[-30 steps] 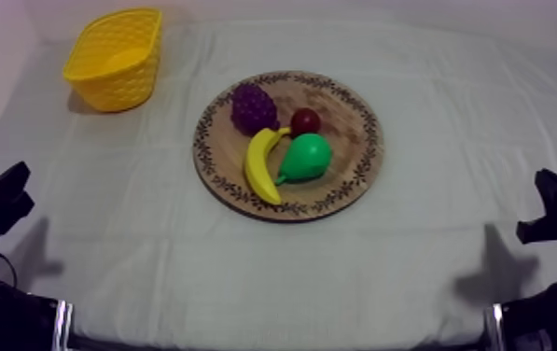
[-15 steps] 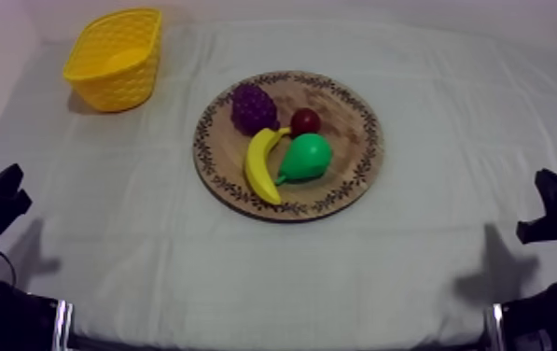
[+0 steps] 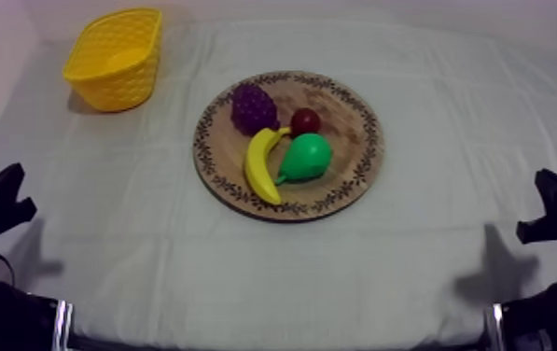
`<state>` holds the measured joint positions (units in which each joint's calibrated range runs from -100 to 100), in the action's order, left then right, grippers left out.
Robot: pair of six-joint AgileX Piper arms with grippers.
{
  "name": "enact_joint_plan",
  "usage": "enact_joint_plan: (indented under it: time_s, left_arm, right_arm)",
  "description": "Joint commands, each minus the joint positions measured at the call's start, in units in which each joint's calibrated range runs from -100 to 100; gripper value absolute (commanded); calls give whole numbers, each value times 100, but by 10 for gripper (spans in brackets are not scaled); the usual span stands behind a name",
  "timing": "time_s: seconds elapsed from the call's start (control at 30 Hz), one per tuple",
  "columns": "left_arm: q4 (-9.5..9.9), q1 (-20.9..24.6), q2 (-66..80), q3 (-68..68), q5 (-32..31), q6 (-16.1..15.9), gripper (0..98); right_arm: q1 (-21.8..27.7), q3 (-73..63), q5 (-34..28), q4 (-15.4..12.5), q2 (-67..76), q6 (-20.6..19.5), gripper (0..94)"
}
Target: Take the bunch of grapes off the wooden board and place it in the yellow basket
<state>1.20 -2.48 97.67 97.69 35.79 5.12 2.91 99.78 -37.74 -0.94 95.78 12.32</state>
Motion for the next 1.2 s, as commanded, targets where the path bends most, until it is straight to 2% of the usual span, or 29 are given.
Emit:
enact_joint_plan:
  time_s: [0.0, 0.23, 0.73, 1.03, 1.17]
  left_arm:
    - [-29, -8, -225, -172, -11, -18, 0]
    - [-65, -109, -1327, -1390, 53, -185, 0]
    - [-62, -653, -3458, -4845, 1011, -560, 0]
    - [-65, -1171, -4687, -6446, 1599, -710, 0]
    - [30, -1454, -5260, -6875, 1608, -668, 0]
  right_arm:
    - [0, -1, 0, -1, -2, 1, 3]
    - [0, -1, 0, -1, -2, 1, 3]
    - [0, -1, 0, -1, -2, 1, 3]
    - [0, -1, 0, -1, -2, 1, 3]
    - [0, -1, 0, -1, -2, 1, 3]
